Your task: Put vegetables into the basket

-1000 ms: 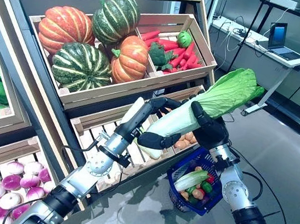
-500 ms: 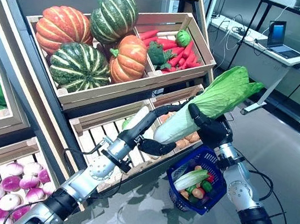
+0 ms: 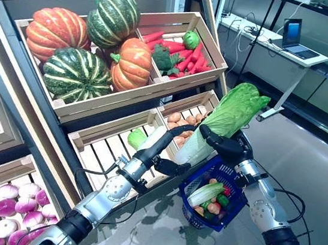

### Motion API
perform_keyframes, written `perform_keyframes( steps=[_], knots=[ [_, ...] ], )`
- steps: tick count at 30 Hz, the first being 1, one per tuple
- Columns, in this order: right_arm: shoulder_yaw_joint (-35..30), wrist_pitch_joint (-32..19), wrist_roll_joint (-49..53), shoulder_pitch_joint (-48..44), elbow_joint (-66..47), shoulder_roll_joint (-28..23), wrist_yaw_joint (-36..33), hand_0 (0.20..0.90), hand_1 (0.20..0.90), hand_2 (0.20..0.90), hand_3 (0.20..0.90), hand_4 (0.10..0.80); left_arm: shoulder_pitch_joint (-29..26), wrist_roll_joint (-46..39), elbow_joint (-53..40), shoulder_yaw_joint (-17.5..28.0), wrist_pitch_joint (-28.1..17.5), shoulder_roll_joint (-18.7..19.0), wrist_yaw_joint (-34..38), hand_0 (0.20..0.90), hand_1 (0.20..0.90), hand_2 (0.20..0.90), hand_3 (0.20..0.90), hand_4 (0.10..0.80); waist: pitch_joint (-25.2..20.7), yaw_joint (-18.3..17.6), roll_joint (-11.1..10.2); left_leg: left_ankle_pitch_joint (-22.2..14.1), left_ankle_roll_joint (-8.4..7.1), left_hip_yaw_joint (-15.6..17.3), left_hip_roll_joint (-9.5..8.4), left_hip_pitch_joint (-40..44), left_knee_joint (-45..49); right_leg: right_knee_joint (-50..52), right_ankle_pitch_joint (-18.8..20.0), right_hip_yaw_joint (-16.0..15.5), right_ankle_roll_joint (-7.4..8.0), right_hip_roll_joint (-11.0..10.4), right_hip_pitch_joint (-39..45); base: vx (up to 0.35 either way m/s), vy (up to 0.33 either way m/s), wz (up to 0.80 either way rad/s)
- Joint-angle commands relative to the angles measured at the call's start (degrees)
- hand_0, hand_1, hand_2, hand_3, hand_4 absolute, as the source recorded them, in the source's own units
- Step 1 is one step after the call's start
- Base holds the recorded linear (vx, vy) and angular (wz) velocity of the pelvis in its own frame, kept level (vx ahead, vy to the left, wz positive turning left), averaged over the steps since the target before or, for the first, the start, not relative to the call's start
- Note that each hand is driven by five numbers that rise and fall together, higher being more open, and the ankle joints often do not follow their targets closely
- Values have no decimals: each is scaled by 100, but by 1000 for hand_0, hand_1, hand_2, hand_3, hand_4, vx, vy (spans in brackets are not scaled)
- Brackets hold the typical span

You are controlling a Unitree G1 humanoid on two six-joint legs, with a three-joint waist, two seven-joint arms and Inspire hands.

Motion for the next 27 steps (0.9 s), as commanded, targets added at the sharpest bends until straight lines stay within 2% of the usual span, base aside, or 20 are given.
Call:
perform_keyframes(
  steps=[1,3,9,13,17,21,25,27],
  knots=[
    [-1351,-1128,252,-807,-365,-601,-344,300,300,300,300,400,-112,-116,1309,833,989,455,1028,900,900,900,900,800,-187,34,3,-657,143,-92,-47,77,9,67,45,89,-249,89,-171,17,-7,-7],
    [-1407,-1134,213,-720,-257,-680,-432,300,300,300,300,400,-85,-111,1421,966,1217,466,1195,900,900,900,900,800,-188,5,9,-650,138,-65,-34,94,9,68,51,110,-250,90,-169,23,-9,-9],
    [-1520,-1151,215,-629,-103,-778,-532,300,300,300,300,400,-102,18,1743,1183,1409,496,1366,900,900,900,900,800,-167,-21,16,-638,120,-46,-15,103,9,67,56,119,-248,85,-161,7,-4,-2],
    [-1562,-1215,254,-643,-36,-805,-580,300,300,300,300,400,-108,78,2022,1245,1743,495,1235,900,900,900,900,800,-163,-54,37,-625,110,-33,-2,102,9,74,57,143,-240,81,-175,15,-3,-3],
    [-1617,-1238,216,-671,-93,-786,-692,300,300,300,300,400,-52,-186,2407,1264,1891,427,946,900,900,900,900,800,-167,-98,67,-623,108,-13,10,116,9,75,51,177,-242,87,-180,17,6,-1],
    [-1686,-1190,190,-638,-166,-794,-683,300,300,300,300,400,63,-586,2658,1324,1839,287,707,900,900,900,900,800,-184,-132,92,-620,104,21,20,126,9,65,48,220,-233,90,-183,31,12,-8],
    [-1691,-1145,77,-573,-161,-825,-744,300,300,300,300,400,52,-560,2589,1354,1520,281,806,900,900,900,900,800,-178,-144,85,-619,102,43,20,130,9,71,52,236,-230,88,-194,27,2,-5],
    [-1706,-1085,-141,-507,-52,-884,-973,300,300,300,300,400,-7,-474,2355,1386,1212,349,1075,900,900,900,900,800,-174,-133,64,-619,98,38,16,127,9,72,57,232,-231,86,-196,39,-19,-1]
  ],
)
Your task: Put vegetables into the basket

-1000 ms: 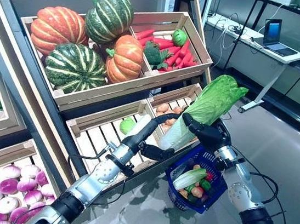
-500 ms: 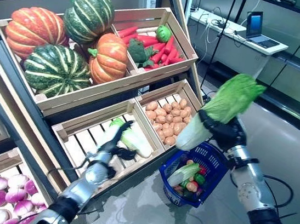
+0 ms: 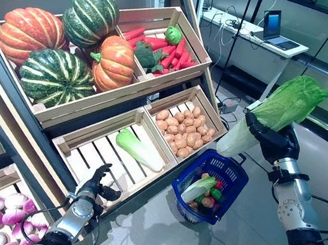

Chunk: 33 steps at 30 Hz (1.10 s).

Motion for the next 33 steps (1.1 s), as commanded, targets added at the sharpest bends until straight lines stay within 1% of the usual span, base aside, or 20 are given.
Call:
perform_keyframes(
  steps=[1,2,3,4,6,8,10,12,13,14,15,16,18,19,21,22,26,29,31,33],
  knots=[
    [-419,-714,-48,-542,-272,-347,-331,300,300,300,300,400,-787,141,-284,155,-937,299,574,900,900,900,900,800,-178,104,69,-611,91,-180,-9,106,40,75,-9,-10,-224,73,-49,34,-25,0],
    [-415,-688,-139,-507,-202,-372,-415,300,300,300,300,400,-799,162,-411,175,-1023,328,691,900,900,900,900,800,-169,110,61,-610,90,-185,-9,107,40,78,-6,-9,-228,73,-52,37,-39,0],
    [-404,-620,-310,-438,-79,-400,-648,300,300,300,300,400,-821,250,-645,223,-1136,386,867,900,900,900,900,800,-153,127,44,-604,85,-194,-2,101,40,81,1,-13,-233,72,-56,44,-51,0],
    [-411,-570,-363,-390,37,-435,-759,300,300,300,300,400,-842,303,-802,251,-1166,443,956,900,900,900,900,800,-140,137,34,-607,84,-199,2,104,40,82,4,-24,-235,69,-53,44,-55,1],
    [-407,-483,-462,-315,267,-491,-943,300,300,300,300,400,-854,400,-1054,301,-1231,542,1023,900,900,900,900,800,-116,166,18,-601,80,-216,6,105,40,88,9,-47,-239,65,-46,49,-57,1],
    [-325,-401,-942,-317,639,-618,-1276,300,300,300,300,400,-902,519,-1318,345,-1300,696,1076,900,900,900,900,800,-72,198,7,-595,74,-222,20,112,55,155,-12,-85,-240,49,-51,53,-62,0],
    [-180,-387,-1131,-387,918,-726,-1487,300,300,300,300,400,-984,526,-1458,317,-1303,810,1105,900,900,900,900,800,-18,225,11,-574,69,-227,33,77,106,295,-61,-106,-251,21,-101,-7,-43,0],
    [14,-396,-869,-663,1375,-877,-1871,300,300,300,300,400,-1295,456,-1637,191,-1275,1046,1135,900,900,900,900,800,199,271,31,-594,55,-299,67,-166,447,771,-190,-148,-282,-52,-367,-99,-59,0],
    [25,-415,-799,-775,1523,-892,-1893,300,300,300,300,400,-1402,414,-1635,140,-1282,1097,1158,900,900,900,900,800,273,279,40,-606,50,-330,79,-253,570,891,-216,-145,-289,-69,-450,-186,-74,1],
    [54,-485,-637,-1076,1900,-924,-2009,300,300,300,300,400,-1690,338,-1584,1,-1302,1182,1226,900,900,900,900,800,458,306,63,-662,30,-402,103,-508,917,1179,-296,-140,-311,-115,-652,-182,-60,0],
    [64,-525,-610,-1154,1994,-930,-2021,300,300,300,300,400,-1772,323,-1569,-43,-1299,1194,1250,900,900,900,900,800,507,315,69,-676,21,-429,106,-590,1018,1250,-314,-140,-315,-128,-705,-231,-68,-1],
    [102,-596,-532,-1369,2196,-944,-2095,300,300,300,300,400,-1990,282,-1542,-159,-1281,1231,1307,900,900,900,900,800,651,336,92,-702,-4,-495,112,-781,1252,1404,-353,-128,-324,-159,-828,-238,-45,6],
    [152,-663,-436,-1803,2475,-1004,-2190,300,300,300,300,400,-2423,168,-1428,-350,-1314,1321,1423,900,900,900,900,800,971,358,140,-817,-55,-578,144,-1175,1773,1727,-463,-124,-368,-241,-1067,-309,-43,16],
    [226,-691,-420,-2079,2659,-1035,-2191,300,300,300,300,400,-2686,127,-1358,-467,-1338,1366,1529,900,900,900,900,800,1196,349,176,-928,-81,-626,183,-1503,2233,2074,-557,-86,-414,-319,-1298,-248,-21,11],
    [275,-670,-425,-2211,2741,-1055,-2181,300,300,300,300,400,-2814,144,-1329,-545,-1361,1384,1651,900,900,900,900,800,1294,342,199,-1007,-91,-641,212,-1711,2505,2318,-635,-74,-448,-368,-1461,-177,-2,2],
    [345,-674,-423,-2348,2850,-1109,-2155,300,300,300,300,400,-2969,133,-1319,-613,-1401,1416,1799,900,900,900,900,800,1442,336,214,-1149,-112,-715,224,-2031,2943,2686,-744,-32,-493,-447,-1710,-175,10,-1],
    [449,-688,-302,-2661,3208,-1195,-2066,300,300,300,300,400,-3341,104,-1241,-741,-1489,1461,1998,900,900,900,900,800,1671,301,283,-1473,-57,-710,222,-2599,3683,3569,-1032,48,-589,-534,-2308,-131,17,6],
    [472,-677,-148,-3008,3437,-1267,-2000,300,300,300,300,400,-3778,87,-1132,-909,-1536,1515,2094,900,900,900,900,800,1870,271,347,-1878,-30,-716,173,-3171,4536,4496,-1340,172,-614,-649,-2957,-134,25,6],
    [475,-691,-80,-3117,3543,-1269,-1934,300,300,300,300,400,-3903,62,-1099,-962,-1541,1542,2109,900,900,900,900,800,1922,253,377,-1983,21,-715,175,-3308,4719,4769,-1431,235,-626,-697,-3175,-89,13,2],
    [464,-727,19,-3295,3638,-1270,-1833,300,300,300,300,400,-4122,34,-1031,-1045,-1575,1537,2182,900,900,900,900,800,2021,233,416,-2164,30,-745,156,-3684,5157,5292,-1588,326,-614,-828,-3643,-144,24,11]
  ],
)
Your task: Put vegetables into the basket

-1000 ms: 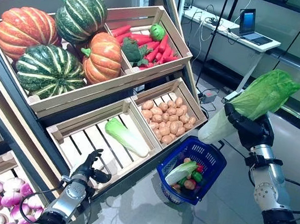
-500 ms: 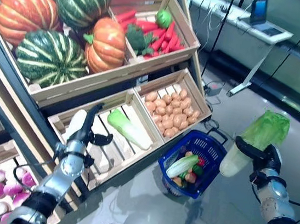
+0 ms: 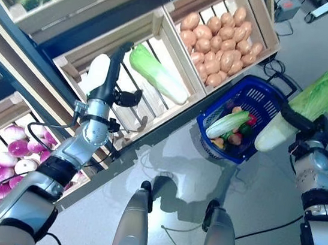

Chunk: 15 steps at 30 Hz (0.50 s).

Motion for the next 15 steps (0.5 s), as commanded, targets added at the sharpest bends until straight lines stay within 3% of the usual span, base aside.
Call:
perform_keyframes(
  steps=[1,7,14,15],
  knots=[
    [44,-874,435,-688,29,-557,262,300,300,300,300,400,-796,-71,-74,111,-582,190,548,900,900,900,900,800,-236,-8,21,-776,-157,-183,147,-173,606,675,-58,70,-441,-256,-306,-160,32,14],
    [270,-710,415,-1260,225,-742,258,300,300,300,300,400,-1042,-78,-161,29,-603,324,775,900,900,900,900,800,-133,-1,144,-1311,-169,-323,168,-980,1614,1670,-541,350,-437,-383,-1281,-40,11,4],
    [418,-527,554,-1573,440,-791,445,300,300,300,300,400,-1180,-98,-146,15,-676,415,842,900,900,900,900,800,-133,4,205,-1511,-167,-396,169,-1557,2222,2262,-776,428,-486,-394,-1889,-10,-7,5],
    [447,-477,649,-1617,451,-803,517,693,693,693,693,662,-1201,-111,-184,-5,-652,440,840,900,900,900,900,800,-139,7,212,-1521,-170,-397,173,-1598,2246,2293,-792,427,-489,-394,-1937,34,-7,7]
  ],
)
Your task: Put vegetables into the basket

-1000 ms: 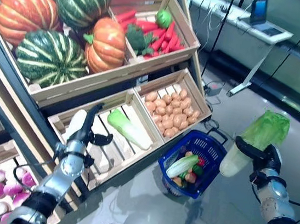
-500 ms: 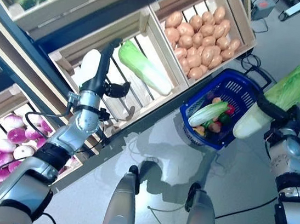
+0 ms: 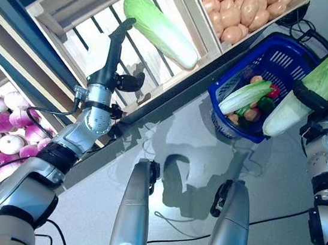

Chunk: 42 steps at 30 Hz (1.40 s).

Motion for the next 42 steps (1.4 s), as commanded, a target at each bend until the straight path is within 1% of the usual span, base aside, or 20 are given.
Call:
perform_keyframes(
  steps=[1,4,8,15,22,24,26,27,29,30,32,33,34,37,38,41,42],
  knots=[
    [36,-435,466,-945,140,-534,404,900,900,900,900,800,-835,-22,-246,266,-575,376,479,900,900,900,900,800,-271,27,139,-819,-134,-55,211,580,-152,-387,151,-49,-400,-49,289,23,-4,5],
    [81,-398,647,-1013,143,-557,664,900,900,900,900,800,-849,-54,-288,228,-601,469,491,900,900,900,900,800,-307,40,152,-821,-127,-66,198,446,-77,-309,136,-47,-411,-29,148,0,0,0],
    [106,-350,830,-1027,86,-510,895,900,900,900,900,800,-882,-87,-260,193,-621,500,479,900,900,900,900,800,-349,39,144,-818,-143,-83,224,365,-19,-230,119,-27,-400,-25,54,0,0,0],
    [116,-146,1191,-990,-176,-448,1524,900,900,900,900,800,-965,-84,-274,152,-642,607,409,900,900,900,900,800,-464,37,98,-738,-167,-39,270,494,-231,-406,190,-63,-366,-1,160,20,5,0],
    [169,-6,1218,-1003,-279,-415,1720,900,900,900,900,800,-1042,-8,-184,132,-644,718,314,900,900,900,900,800,-556,42,57,-655,-169,28,322,718,-484,-637,264,-112,-349,12,372,28,8,-1],
    [210,77,1032,-1019,-249,-438,1725,900,900,900,900,800,-1112,262,-93,89,-622,796,383,900,900,900,900,800,-610,38,37,-599,-170,79,350,858,-644,-778,312,-139,-352,20,505,40,8,-4],
    [263,83,1005,-1040,-221,-452,1717,900,900,900,900,800,-1168,345,-25,36,-594,840,443,900,900,900,900,800,-628,36,28,-565,-171,98,361,914,-711,-830,338,-150,-357,27,554,15,4,-2],
    [287,118,1123,-1069,-200,-478,1762,900,900,900,900,800,-1269,576,59,-11,-547,923,518,900,900,900,900,800,-649,33,18,-533,-166,120,376,959,-770,-882,361,-170,-362,27,601,0,0,0],
    [308,162,1212,-1097,-174,-471,1856,900,900,900,900,800,-1471,1038,175,-165,-457,1072,708,900,900,900,900,800,-675,1,27,-515,-165,153,404,996,-814,-921,374,-174,-360,32,632,0,0,0],
    [336,221,1282,-1128,-150,-458,1941,900,900,900,900,800,-1655,1431,299,-329,-290,1148,783,900,900,900,900,800,-688,-15,24,-500,-170,169,422,1009,-838,-940,386,-177,-361,31,642,0,0,0],
    [395,304,1350,-1159,-109,-425,2074,900,900,900,900,800,-2009,1649,555,-654,11,1243,664,900,900,900,900,800,-704,-56,26,-473,-171,196,455,1023,-876,-970,414,-178,-354,29,644,-1,43,-2],
    [431,317,1364,-1164,-83,-408,2136,900,900,900,900,800,-2120,1656,669,-791,66,1287,639,900,900,900,900,800,-716,-79,36,-465,-173,203,463,1025,-887,-981,421,-173,-352,32,643,0,47,-6],
    [446,327,1383,-1168,-64,-401,2178,900,900,900,900,800,-2225,1674,784,-905,95,1294,628,900,900,900,900,800,-719,-84,27,-453,-174,212,471,1037,-914,-999,431,-171,-349,36,647,7,60,-10],
    [606,301,1504,-1150,-117,-336,2256,900,900,900,900,800,-2596,2087,1243,-1321,422,1338,501,900,900,900,900,800,-723,-180,32,-401,-184,268,514,1102,-1034,-1113,496,-144,-337,63,675,4,73,-15],
    [621,292,1561,-1134,-159,-320,2272,900,900,900,900,800,-2689,2201,1374,-1421,470,1331,484,900,900,900,900,800,-715,-202,26,-397,-187,280,526,1100,-1037,-1125,507,-129,-336,69,668,-11,85,-16],
    [691,173,1953,-1052,-455,-187,2355,900,900,900,900,800,-3091,2564,1811,-1950,890,1294,286,900,900,900,900,800,-662,-324,24,-399,-197,318,567,1015,-985,-1124,555,-54,-321,104,565,-31,69,-10],
    [698,163,1986,-1033,-527,-158,2344,900,900,900,900,800,-3139,2589,1859,-2012,951,1279,261,900,900,900,900,800,-648,-343,22,-403,-198,323,575,1002,-970,-1119,561,-44,-317,109,547,-51,56,-9]
  ],
)
